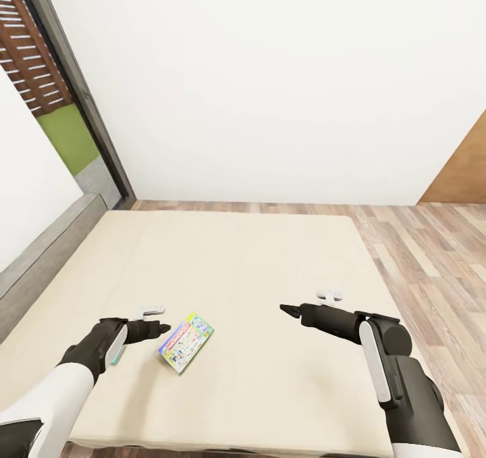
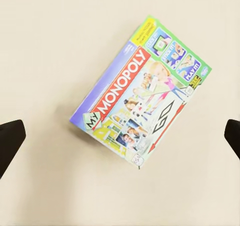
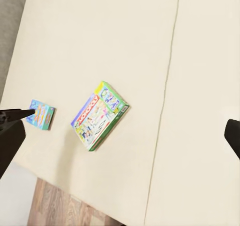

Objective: Put all the toys in the child's room - the three board games (two on the bed and one on the table), the two jigsaw puzzles on the table, and the tennis ball on the table - inside the toy box on the table in the child's room.

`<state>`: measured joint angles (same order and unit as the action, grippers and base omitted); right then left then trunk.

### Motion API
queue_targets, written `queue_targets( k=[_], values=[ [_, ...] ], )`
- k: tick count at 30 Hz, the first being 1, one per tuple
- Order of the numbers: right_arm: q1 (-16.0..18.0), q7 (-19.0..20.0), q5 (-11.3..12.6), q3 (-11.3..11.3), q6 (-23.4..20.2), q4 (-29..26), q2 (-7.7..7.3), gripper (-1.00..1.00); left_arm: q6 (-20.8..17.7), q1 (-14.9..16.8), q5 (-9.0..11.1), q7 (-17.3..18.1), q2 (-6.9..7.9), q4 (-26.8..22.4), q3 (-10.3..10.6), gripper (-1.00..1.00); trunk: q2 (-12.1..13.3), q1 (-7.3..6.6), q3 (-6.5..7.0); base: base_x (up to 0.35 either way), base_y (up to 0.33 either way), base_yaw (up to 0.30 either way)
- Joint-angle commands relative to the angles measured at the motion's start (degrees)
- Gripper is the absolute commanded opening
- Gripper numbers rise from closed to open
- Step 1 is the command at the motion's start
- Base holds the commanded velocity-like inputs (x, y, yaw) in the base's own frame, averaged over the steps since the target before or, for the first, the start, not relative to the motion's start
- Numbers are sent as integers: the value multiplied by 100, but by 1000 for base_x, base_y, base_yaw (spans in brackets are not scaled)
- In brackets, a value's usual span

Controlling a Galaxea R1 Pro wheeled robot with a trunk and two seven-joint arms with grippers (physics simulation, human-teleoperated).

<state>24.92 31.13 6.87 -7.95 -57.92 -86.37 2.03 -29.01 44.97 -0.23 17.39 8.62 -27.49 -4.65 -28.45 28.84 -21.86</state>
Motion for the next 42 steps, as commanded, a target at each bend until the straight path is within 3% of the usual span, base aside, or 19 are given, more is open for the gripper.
queue_targets(
  k=[1, 6, 25, 36, 42],
  values=[
    [5, -2, 39, -14, -44, -3, 3, 100, -15, 3, -3, 27, -4, -12, -33, 100, -9, 2, -13, 0, 0, 7],
    [7, 9, 53, -15, -45, -3, 1, 100, 160, 3, -3, 27, -35, -127, -33, 100, -9, 2, -48, 0, 0, 2],
    [6, 9, 13, -13, -44, 6, 11, 100, 216, 8, -3, 27, -45, -429, -27, 100, -9, 2, -225, 0, 0, -10],
    [6, 0, 8, -13, -44, 6, 8, 100, 235, 238, 3, 27, -60, -480, -29, 100, -9, 2, -328, 0, 0, -76],
    [4, 1, 18, -15, -44, 6, 3, 100, 583, 278, -9, 10, -130, -453, -13, 100, -9, 2, -385, 0, 0, -80]
  ],
)
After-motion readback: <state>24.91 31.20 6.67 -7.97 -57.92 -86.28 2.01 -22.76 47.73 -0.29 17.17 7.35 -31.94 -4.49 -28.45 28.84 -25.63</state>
